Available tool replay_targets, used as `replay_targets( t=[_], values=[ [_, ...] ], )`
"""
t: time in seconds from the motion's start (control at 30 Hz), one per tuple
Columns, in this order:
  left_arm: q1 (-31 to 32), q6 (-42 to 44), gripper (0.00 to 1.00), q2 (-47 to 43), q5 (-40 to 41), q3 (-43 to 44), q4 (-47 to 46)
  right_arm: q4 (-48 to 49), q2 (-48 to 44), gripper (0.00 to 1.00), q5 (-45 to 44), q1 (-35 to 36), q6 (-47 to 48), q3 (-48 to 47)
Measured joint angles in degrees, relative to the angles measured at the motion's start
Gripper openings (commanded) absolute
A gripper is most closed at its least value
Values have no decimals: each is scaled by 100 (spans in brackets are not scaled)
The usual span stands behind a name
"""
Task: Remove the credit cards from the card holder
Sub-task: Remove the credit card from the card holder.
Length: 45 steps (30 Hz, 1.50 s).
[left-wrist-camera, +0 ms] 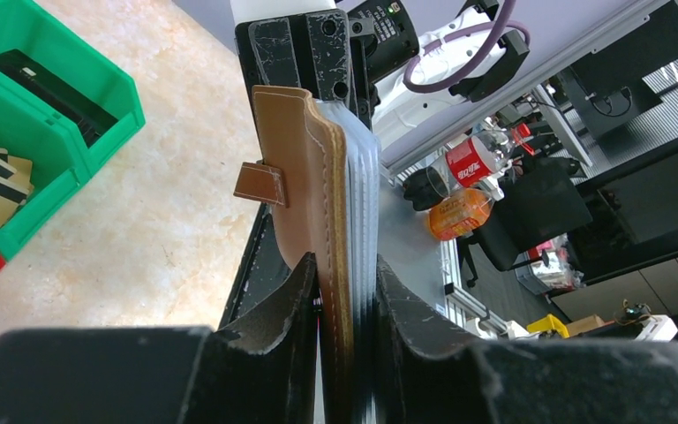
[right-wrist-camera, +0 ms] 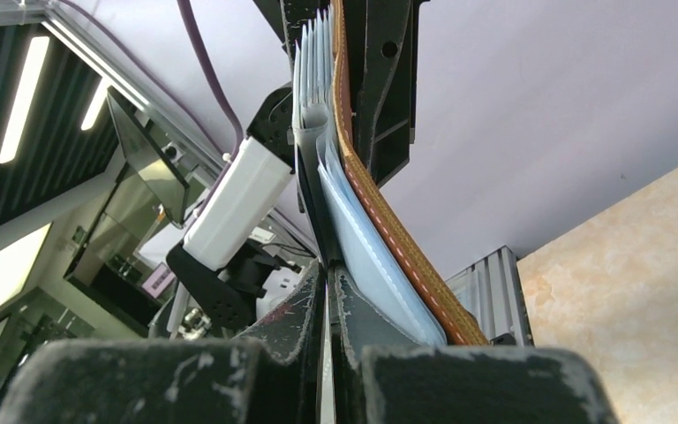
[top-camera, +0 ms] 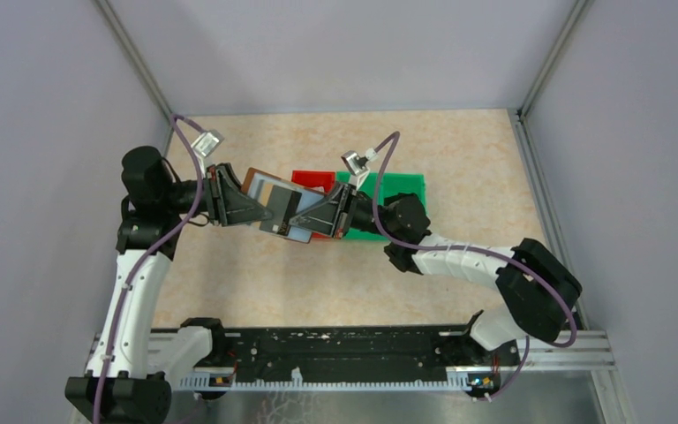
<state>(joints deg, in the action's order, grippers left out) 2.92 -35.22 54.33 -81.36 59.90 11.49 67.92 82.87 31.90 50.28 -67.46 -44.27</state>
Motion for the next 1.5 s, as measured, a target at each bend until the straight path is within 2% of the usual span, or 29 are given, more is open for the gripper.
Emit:
replay_targets(
  t=[0.07, 0.17, 0.23, 0.3, 0.4, 0.5, 0.6, 0.67, 0.9, 1.23, 1.33, 1.5],
  values=[
    [0, -9, 9, -22, 0, 0, -22, -35, -28, 2, 2, 0, 42, 2],
    [0, -4, 0, -42, 7, -4, -50, -57, -33, 26, 7, 7, 50, -4],
    [-2, 13, 0, -63, 15, -7, -59, -81, -31, 35, 13, 24, 61, -13],
    [-7, 46, 0, -98, 57, -15, -61, -79, -17, 39, 61, 33, 42, -81],
    [-9, 111, 0, -153, 111, -17, -68, -4, 66, 40, 138, 55, 4, -236],
    [-13, 205, 0, -190, 142, -17, -61, 31, 179, 33, 208, 61, -61, -374],
    [-20, 310, 0, -197, 160, -13, -28, 26, 280, 11, 310, 61, -111, -483],
    [-17, 382, 0, -197, 162, 4, 57, -31, 315, 0, 339, 59, -116, -496],
    [0, 570, 0, -138, 234, 39, 365, -260, 186, 0, 455, -98, -68, -407],
    [0, 579, 0, -111, 227, 94, 411, -669, -1110, 0, 719, -918, -46, 686],
    [0, 570, 0, -111, 223, 151, 393, -1276, -1620, 0, 925, -1349, 66, 940],
    [0, 573, 0, -107, 223, 160, 396, -3423, -2634, 0, 1132, -2546, 872, 986]
  ],
)
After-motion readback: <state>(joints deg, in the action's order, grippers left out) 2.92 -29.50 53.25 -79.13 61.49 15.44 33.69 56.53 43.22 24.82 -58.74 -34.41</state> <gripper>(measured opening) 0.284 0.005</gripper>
